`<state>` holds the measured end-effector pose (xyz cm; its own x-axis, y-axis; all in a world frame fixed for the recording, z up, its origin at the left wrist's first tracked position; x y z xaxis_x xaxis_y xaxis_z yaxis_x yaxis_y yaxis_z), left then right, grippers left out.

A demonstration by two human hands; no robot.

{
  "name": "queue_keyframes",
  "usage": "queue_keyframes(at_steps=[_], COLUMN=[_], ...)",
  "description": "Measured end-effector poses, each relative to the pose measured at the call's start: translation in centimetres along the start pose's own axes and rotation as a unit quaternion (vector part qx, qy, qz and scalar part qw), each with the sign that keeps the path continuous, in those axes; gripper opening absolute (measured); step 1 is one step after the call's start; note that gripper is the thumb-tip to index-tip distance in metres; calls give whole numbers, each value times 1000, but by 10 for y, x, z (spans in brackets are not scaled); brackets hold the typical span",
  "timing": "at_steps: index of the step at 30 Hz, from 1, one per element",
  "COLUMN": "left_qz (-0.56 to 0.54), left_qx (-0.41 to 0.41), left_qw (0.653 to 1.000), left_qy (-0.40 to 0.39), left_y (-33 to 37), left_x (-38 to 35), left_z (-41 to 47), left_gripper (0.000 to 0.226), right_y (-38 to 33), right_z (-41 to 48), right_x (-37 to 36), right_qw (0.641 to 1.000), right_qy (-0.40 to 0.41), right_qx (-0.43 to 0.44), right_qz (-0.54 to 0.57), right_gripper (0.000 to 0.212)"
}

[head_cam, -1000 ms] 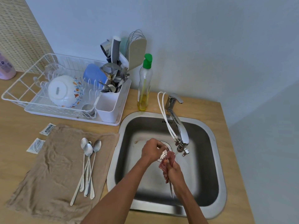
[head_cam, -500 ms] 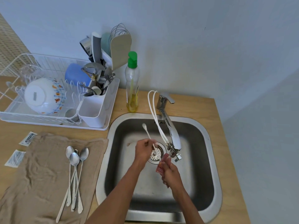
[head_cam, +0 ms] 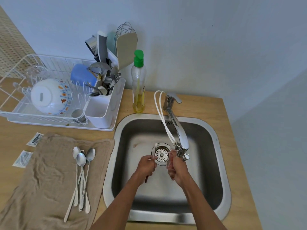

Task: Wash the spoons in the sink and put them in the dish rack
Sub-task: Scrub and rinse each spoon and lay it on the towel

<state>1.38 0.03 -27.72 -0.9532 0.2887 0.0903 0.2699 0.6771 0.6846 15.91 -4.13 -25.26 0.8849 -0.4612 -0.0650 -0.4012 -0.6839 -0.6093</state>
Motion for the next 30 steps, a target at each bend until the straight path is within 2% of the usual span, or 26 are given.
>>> queue_keyframes(at_steps=[3,7,10,14,17,20,22,25,30], left_qz=[-25,-37,-30,-110,-142,-167,-182,-187,-152], left_qx=[14,29,40,52,39,50,67,75,63], left_qw=[999,998,997,986,980,980,977,972,969], left_qy=[-37,-41,-59,-112,-134,-99,-86,-118,-185], left_y=[-3,2,12,27,36,39,36,34,28], left_x=[-23,-53,-76,-99,-102,-93,-90,-96,-99], left_z=[-3,-1,2,5,5,10,14,13,-28], left_gripper=[24,17,24,23,22,22,32,40,25], right_y=[-4,-9,-6,3,12,19,24,26,25], right_z=[-1,-6,-11,-13,-11,-8,-7,-3,-2], right_x=[16,50,75,93,94,95,97,103,108], right_qw=[999,997,995,993,993,994,993,990,989], right_qy=[17,67,91,104,95,103,115,140,144], right_qx=[4,12,9,1,9,4,-4,2,11], right_qz=[-32,-44,-41,-59,-62,-31,-27,-27,-25], right_gripper=[33,40,44,47,54,54,52,50,48])
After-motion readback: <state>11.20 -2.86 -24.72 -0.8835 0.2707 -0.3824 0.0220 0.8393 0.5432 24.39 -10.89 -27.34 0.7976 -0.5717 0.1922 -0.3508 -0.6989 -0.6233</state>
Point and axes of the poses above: each hand's wrist, its own z-axis towards the middle knuckle, its own x-axis out of the back of the hand, y = z × x, the point moved 8 cm from there along z, towards the middle knuckle, and after that the axes turned 2 degrees about -y, right-handed, at the moved point
